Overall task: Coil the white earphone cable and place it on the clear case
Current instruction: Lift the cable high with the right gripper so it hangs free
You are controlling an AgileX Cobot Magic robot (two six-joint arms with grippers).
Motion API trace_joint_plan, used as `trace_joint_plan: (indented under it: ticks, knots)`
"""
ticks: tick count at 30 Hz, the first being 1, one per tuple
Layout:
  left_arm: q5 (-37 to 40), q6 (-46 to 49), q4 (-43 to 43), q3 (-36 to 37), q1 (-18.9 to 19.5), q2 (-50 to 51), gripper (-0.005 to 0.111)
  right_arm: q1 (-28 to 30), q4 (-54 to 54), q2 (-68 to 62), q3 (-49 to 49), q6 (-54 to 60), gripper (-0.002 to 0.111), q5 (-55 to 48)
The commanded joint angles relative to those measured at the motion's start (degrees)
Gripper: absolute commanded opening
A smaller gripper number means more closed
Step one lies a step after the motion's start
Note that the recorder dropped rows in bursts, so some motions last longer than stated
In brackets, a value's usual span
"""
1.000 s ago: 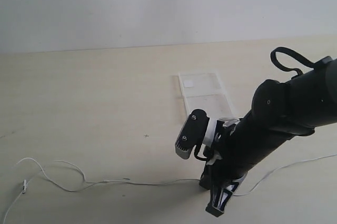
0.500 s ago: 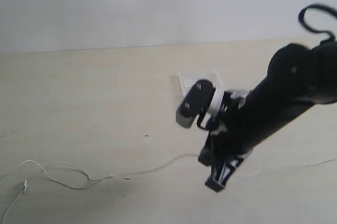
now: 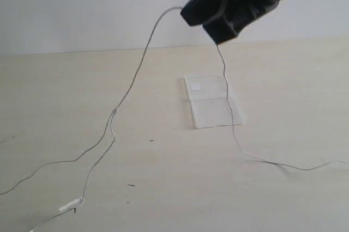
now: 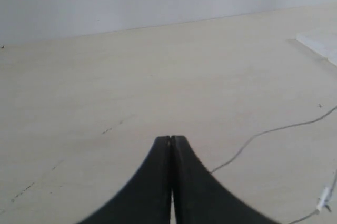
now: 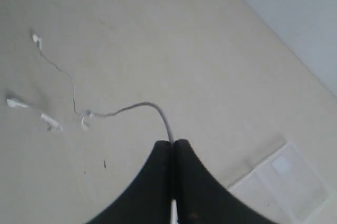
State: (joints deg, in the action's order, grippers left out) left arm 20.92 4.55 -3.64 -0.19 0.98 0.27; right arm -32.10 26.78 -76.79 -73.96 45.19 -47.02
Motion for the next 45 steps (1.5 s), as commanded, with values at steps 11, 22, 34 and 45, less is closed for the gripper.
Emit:
trace_joint_plan:
  ticks: [11,22,34,45]
  knots:
    - [-0.7,-0.4,0.1,0.2,0.1,-0.3,0.0,0.1,-0.2,3.5,-22.8,-6.2,0.0,-8.0]
    - [-0.7,-0.4,0.1,0.2,0.1,-0.3,0.0,0.1,1.0,3.5,-30.9,-6.8,0.0,-8.8]
    - [-0.7,-0.4,0.1,0.2,0.1,-0.3,0.0,0.1,9.0,3.4,-38.0,-6.2,0.0,-8.4]
    - [-0.7,-0.4,0.1,0.2,0.1,-0.3,0.0,0.1,19.9,3.4,-38.0,-4.0,0.0,-7.2]
